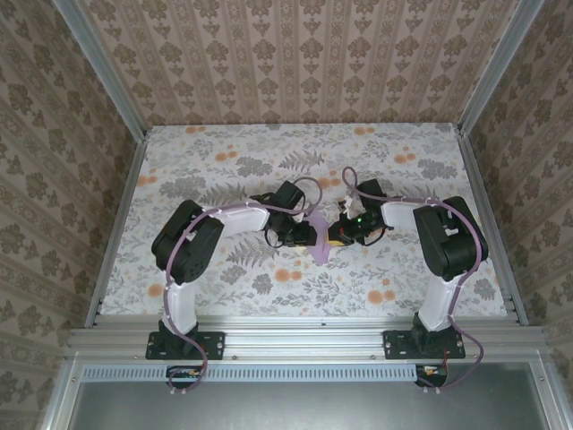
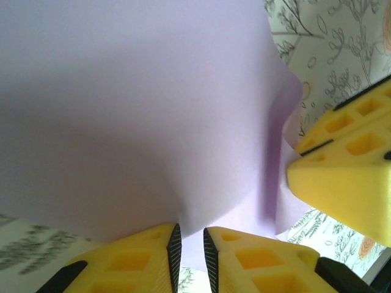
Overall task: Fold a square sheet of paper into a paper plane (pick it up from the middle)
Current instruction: Third fold the triangle at the center of the table.
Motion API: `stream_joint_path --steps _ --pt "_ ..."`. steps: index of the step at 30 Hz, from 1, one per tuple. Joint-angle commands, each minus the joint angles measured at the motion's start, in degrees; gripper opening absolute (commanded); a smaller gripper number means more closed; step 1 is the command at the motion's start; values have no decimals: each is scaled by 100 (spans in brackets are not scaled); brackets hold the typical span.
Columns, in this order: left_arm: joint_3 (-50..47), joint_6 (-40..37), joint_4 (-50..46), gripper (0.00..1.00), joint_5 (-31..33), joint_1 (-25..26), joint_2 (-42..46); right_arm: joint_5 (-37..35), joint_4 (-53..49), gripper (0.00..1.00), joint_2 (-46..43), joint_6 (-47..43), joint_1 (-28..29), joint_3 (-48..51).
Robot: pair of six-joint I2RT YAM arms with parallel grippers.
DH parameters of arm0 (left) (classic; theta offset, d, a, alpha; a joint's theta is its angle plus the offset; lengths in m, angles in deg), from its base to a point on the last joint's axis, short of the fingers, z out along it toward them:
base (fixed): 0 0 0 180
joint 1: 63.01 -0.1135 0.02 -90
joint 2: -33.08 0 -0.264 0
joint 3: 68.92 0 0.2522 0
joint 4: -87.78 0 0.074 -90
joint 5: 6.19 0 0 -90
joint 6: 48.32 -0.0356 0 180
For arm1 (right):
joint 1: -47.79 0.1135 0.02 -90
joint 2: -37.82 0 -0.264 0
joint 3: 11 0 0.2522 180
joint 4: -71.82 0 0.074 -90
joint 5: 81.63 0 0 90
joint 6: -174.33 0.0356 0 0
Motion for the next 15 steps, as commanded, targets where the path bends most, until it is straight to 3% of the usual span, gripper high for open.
stream_joint_path --steps 1,15 --pt "212 -227 -199 28 -66 -160 140 -69 -148 2 -4 -63 45 -101" --pt "633 -583 -567 27 -13 -476 -463 -45 -192 2 -130 -35 64 -125"
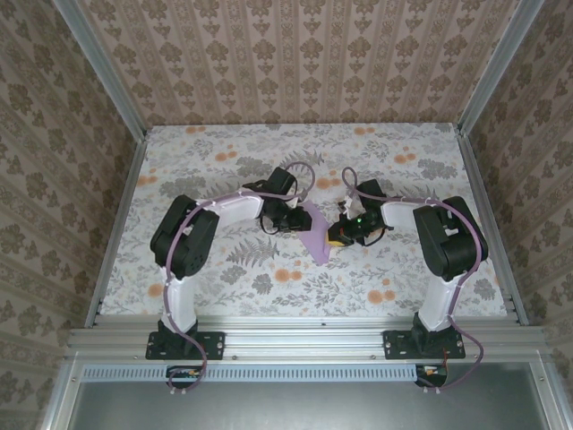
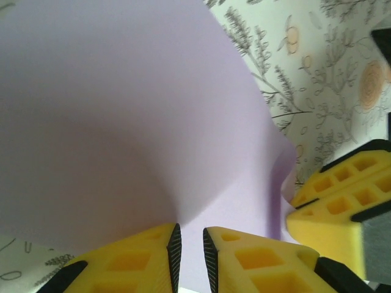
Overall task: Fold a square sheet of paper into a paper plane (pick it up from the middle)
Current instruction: Third fold the triangle at the center of the table.
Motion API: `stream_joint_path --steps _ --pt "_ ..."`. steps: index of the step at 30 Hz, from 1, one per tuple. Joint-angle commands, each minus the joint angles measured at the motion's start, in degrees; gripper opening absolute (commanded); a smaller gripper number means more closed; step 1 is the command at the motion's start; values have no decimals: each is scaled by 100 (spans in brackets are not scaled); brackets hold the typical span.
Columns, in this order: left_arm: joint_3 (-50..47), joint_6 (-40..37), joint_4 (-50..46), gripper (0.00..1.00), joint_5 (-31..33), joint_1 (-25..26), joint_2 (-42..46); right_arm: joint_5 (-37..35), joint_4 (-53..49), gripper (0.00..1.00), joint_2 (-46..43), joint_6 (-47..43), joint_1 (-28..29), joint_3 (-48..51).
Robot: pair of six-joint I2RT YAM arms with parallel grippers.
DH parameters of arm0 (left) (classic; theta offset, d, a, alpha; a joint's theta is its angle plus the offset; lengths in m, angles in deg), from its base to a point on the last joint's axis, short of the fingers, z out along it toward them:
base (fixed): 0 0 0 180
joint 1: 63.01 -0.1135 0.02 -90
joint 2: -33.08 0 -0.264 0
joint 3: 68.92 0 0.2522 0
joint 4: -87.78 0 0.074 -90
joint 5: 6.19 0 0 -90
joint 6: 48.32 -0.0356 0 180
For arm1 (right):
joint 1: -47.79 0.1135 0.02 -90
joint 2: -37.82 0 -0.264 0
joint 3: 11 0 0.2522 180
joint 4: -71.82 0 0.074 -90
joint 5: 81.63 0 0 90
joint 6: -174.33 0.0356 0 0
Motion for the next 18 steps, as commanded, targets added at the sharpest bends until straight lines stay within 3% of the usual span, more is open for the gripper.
stream_joint_path --steps 1,18 --pt "103 -251 -300 27 11 -45 -232 -47 -132 2 -126 -29 62 -140" --pt "-9 -198 -258 27 60 -42 -306 -109 -68 2 78 178 363 -444"
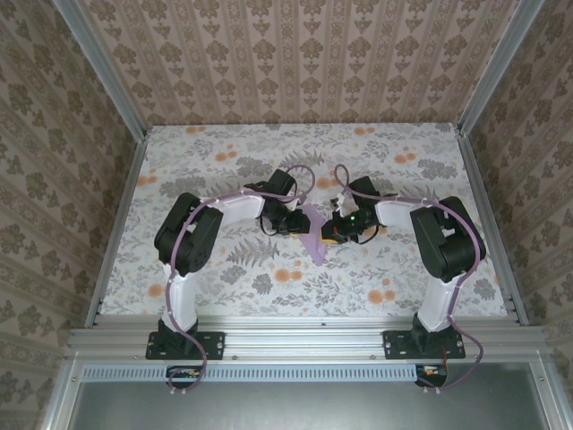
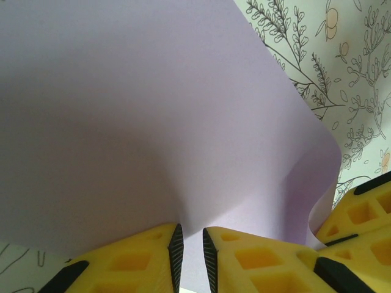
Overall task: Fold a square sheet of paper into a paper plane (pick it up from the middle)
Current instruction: Third fold the triangle at the center of the table.
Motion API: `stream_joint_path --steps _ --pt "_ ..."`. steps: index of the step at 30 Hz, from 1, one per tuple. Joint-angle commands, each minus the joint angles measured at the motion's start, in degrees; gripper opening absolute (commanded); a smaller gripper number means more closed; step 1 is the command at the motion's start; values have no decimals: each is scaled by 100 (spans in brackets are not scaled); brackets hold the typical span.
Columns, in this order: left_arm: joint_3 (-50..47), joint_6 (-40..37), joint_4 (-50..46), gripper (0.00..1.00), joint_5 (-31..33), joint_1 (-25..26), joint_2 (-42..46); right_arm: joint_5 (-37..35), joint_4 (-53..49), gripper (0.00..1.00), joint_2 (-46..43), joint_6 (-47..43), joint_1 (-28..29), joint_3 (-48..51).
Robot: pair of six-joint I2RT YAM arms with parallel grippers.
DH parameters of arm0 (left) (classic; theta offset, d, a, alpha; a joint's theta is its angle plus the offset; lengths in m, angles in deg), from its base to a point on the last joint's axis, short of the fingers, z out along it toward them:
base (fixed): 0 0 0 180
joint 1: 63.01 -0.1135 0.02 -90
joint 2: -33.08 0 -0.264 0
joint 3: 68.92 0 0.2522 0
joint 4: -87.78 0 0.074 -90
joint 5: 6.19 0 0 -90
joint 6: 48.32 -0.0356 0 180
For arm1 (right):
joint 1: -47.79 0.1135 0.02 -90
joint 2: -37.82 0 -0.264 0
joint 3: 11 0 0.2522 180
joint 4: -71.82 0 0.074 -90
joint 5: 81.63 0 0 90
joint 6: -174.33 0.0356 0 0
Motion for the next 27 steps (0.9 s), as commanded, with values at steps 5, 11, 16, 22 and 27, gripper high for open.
stream_joint_path --steps 5,11,16,22,27 --pt "-118 -63 -145 27 98 -3 -125 -195 -97 2 215 155 145 -316" --pt "-250 -52 -74 27 64 -3 -85 -298 -99 2 330 241 248 -431" --pt "-304 -30 -28 27 28 5 -76 -350 -71 2 426 282 311 -484" --pt "-330 -25 -6 27 17 -1 -85 -416 -83 2 506 306 338 -554" --pt "-350 -17 29 27 -16 1 -92 -449 -47 2 571 357 351 -581"
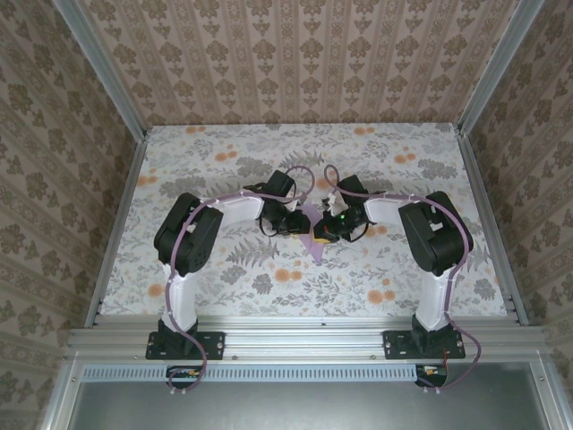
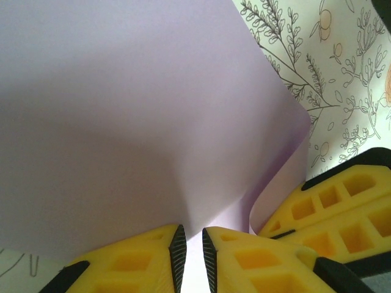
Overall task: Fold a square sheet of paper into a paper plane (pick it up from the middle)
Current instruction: Third fold the triangle at the center of the table.
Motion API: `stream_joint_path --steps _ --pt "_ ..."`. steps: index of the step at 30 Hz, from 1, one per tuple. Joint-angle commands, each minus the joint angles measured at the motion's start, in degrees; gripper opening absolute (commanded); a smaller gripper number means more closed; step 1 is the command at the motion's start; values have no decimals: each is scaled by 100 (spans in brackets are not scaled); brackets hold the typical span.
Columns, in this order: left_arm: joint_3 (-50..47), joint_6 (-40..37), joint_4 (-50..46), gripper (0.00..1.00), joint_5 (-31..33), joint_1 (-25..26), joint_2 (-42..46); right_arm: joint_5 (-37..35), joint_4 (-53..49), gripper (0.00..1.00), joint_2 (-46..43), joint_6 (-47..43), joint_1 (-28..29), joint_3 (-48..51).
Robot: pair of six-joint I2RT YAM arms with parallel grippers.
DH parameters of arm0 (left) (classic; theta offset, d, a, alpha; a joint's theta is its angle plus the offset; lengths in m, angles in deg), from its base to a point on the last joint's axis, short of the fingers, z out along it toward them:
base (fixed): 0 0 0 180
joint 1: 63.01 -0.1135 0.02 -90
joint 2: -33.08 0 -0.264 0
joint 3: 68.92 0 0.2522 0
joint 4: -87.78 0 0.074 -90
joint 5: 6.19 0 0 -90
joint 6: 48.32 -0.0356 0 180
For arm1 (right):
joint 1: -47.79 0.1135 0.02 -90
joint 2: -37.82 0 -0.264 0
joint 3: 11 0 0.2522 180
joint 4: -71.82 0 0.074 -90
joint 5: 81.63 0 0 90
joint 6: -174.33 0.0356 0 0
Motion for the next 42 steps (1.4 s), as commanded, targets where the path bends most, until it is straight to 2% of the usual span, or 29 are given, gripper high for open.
stream_joint_path --steps 1,14,27,42 --pt "-225 -10 -202 27 64 8 -95 -124 -21 2 83 118 55 -132" --pt "-348 13 -92 27 19 1 -109 -159 -13 2 217 157 89 -250" --pt "-357 -1 -73 27 -20 -16 -148 -512 -435 4 171 -131 89 -286" --pt "-331 34 -46 27 -68 -7 -162 -432 -265 7 239 -63 107 -260"
